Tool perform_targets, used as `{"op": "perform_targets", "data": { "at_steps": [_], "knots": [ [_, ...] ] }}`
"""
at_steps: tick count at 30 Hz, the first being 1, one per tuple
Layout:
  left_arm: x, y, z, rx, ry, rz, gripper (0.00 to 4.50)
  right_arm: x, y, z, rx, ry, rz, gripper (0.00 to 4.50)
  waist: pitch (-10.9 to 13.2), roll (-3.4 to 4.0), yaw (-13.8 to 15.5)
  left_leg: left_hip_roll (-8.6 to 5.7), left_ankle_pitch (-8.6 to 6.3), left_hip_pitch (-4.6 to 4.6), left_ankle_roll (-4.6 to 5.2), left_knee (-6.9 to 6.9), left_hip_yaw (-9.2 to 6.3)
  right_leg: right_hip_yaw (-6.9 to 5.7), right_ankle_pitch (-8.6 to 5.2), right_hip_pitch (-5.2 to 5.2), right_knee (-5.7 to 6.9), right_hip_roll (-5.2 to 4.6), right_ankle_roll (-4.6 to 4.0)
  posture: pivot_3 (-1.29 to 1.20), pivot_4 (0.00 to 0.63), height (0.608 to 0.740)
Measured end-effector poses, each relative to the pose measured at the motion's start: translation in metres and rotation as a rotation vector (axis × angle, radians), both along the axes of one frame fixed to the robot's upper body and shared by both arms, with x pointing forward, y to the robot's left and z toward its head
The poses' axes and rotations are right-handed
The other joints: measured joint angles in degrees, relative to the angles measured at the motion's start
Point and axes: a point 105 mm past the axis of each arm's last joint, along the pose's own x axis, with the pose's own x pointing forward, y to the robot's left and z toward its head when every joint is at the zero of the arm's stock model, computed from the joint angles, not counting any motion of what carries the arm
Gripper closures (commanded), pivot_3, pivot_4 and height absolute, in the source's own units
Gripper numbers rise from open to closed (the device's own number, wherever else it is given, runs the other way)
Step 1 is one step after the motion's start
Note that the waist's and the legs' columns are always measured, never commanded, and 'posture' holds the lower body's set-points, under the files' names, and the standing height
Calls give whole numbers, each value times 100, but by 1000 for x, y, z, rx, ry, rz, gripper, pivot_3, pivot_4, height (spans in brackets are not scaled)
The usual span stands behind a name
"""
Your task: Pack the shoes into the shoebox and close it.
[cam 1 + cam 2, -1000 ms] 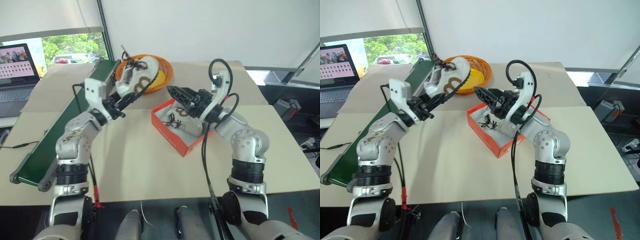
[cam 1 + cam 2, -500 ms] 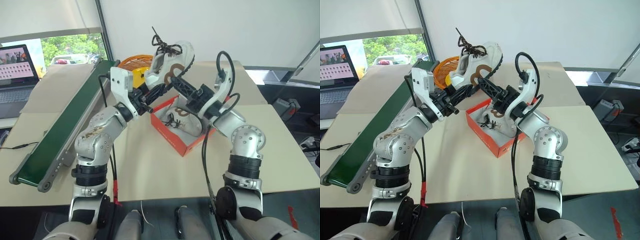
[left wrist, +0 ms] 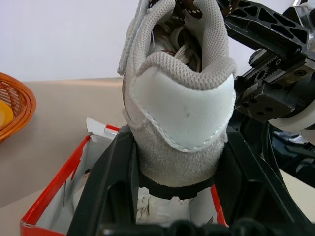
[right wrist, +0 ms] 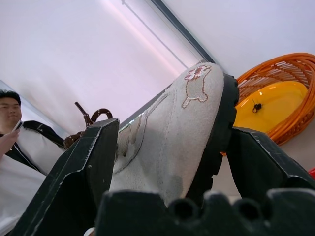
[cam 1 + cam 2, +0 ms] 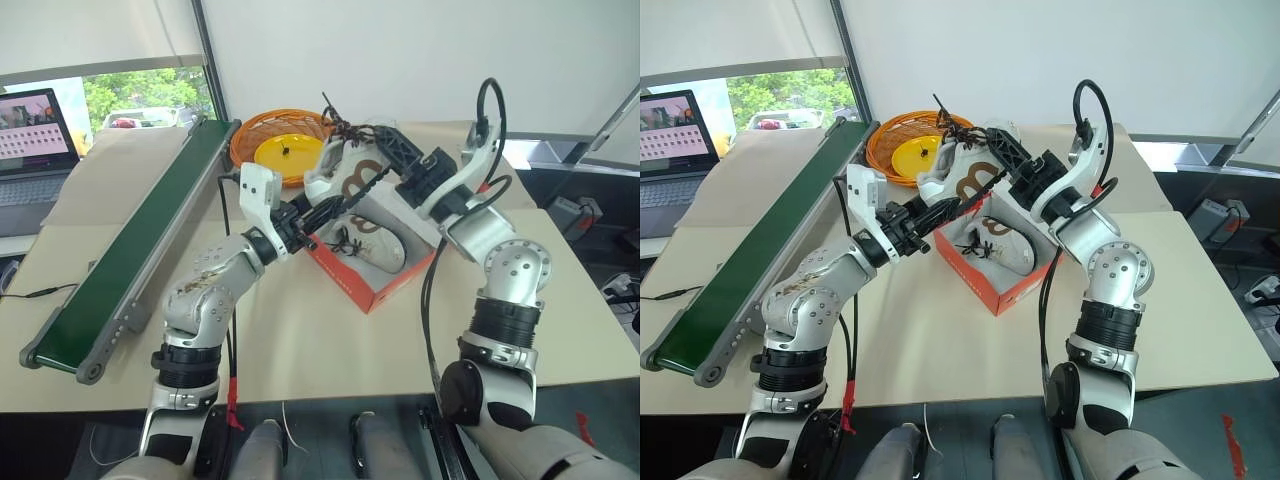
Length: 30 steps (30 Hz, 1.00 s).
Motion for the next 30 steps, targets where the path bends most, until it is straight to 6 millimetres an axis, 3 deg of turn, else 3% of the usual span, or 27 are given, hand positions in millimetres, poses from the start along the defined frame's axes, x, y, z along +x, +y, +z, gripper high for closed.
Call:
{"op": "perform_targets", "data": {
  "at_steps": [3, 6, 14, 18, 23, 25, 30],
  "knots": [
    [0, -2, 1, -10, 3, 4, 2843, 0, 2, 0, -4, 2, 2, 577, 0, 0, 5, 0, 0, -2, 0, 0, 0, 0, 0, 0, -1, -1, 0, 0, 150, 740],
    [0, -4, 2, -21, 4, 2, 2845, 0, 2, -1, -2, 6, -2, 1293, 0, 0, 4, 0, 0, -2, 0, 0, 0, 0, 0, -1, -1, -1, 0, 0, 150, 740],
    [-2, -9, 7, -32, 3, -14, 2845, 1, -1, 1, 8, -3, -16, 3994, 0, 0, -5, 0, 0, -1, 0, 0, 0, 0, 0, -1, -1, 0, 0, 0, 150, 740],
    [-2, -9, 7, -39, 21, -21, 2845, 1, 0, 0, 7, 0, -15, 4132, 0, 0, 1, 0, 0, -2, 0, 0, 0, 0, 0, 0, -2, 0, 0, 0, 150, 740],
    [-9, -9, 5, -28, 43, -52, 750, 1, 0, 0, 5, -2, -11, 4143, 0, 0, -6, 0, 0, -2, 1, -1, 0, 0, 0, -1, -2, 0, 0, 0, 150, 740],
    [-13, -7, 3, -13, 47, -64, 137, 1, 3, 0, -2, -1, -5, 4148, 1, 1, -9, 0, 0, -2, 1, -1, 0, 0, 0, -1, -2, 0, 0, 0, 150, 740],
    [-26, 10, -9, 74, 89, -97, 0, 2, 5, -3, -47, 2, 6, 4151, 2, 4, -18, 0, 0, 0, 1, -1, 0, 0, -1, 0, -1, 1, 0, 0, 150, 740]
  ]
}}
